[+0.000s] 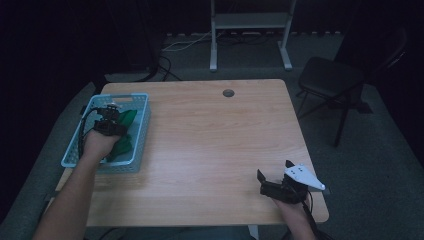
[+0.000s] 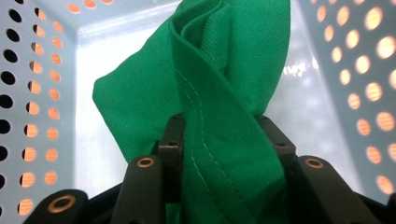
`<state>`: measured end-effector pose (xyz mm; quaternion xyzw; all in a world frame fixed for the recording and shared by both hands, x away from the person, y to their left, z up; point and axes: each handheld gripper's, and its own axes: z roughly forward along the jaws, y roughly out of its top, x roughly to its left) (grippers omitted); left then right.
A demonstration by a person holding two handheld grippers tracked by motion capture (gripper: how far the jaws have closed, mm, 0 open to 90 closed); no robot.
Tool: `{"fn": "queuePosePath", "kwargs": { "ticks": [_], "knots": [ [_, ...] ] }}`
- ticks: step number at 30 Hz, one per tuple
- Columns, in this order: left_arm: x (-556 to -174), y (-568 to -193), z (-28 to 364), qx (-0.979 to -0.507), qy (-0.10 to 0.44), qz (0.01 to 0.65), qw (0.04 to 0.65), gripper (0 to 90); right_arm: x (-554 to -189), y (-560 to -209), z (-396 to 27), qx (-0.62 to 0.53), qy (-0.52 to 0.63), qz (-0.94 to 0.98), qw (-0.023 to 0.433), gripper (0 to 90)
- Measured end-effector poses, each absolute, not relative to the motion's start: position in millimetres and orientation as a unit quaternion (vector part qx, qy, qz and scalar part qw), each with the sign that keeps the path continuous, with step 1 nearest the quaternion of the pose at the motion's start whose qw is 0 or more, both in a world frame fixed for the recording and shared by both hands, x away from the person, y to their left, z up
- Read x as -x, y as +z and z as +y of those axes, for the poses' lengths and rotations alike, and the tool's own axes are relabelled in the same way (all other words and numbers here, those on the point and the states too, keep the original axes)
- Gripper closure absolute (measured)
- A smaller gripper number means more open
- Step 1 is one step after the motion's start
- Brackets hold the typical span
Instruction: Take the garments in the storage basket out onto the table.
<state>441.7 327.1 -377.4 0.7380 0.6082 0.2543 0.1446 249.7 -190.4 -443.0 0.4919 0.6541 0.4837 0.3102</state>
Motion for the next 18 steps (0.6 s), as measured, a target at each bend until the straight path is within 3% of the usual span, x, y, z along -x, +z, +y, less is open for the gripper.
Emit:
{"fn": "queuePosePath", "kwargs": {
  "ticks": [18],
  "knots": [
    [-435, -365, 329, -0.733, 0.252, 0.608, 0.172, 60.7, -250, -443, -190, -0.492, 0.483, 0.655, 0.311, 0.0]
  ]
}}
